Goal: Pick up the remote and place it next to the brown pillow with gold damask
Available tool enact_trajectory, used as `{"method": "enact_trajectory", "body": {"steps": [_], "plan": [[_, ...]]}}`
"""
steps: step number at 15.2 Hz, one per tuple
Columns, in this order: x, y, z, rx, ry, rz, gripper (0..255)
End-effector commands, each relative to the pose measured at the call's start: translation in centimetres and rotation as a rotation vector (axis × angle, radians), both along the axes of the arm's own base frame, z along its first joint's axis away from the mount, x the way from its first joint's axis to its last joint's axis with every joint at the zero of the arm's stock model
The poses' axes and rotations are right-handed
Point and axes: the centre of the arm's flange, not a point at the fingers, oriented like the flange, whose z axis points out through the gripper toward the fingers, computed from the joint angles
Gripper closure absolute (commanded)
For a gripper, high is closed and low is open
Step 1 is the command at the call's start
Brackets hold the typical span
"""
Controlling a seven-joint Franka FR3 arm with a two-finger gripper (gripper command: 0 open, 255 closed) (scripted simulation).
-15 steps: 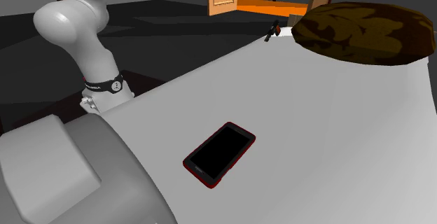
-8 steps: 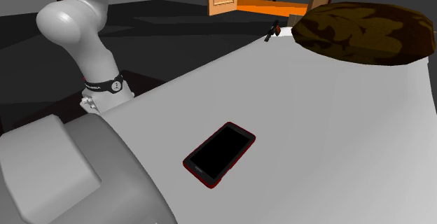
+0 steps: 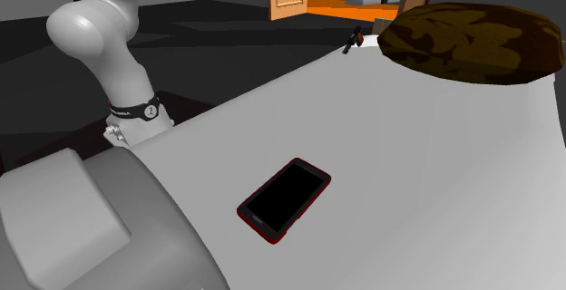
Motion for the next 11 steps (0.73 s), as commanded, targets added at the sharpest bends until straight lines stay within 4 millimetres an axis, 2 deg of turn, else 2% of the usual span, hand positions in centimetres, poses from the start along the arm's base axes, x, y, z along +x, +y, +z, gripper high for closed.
{"method": "enact_trajectory", "body": {"steps": [1, 11], "plan": [[0.0, 0.0, -1.0, 0.001, -0.001, 0.000, 255], [0.0, 0.0, -6.3, 0.001, -0.001, 0.000, 255]]}}
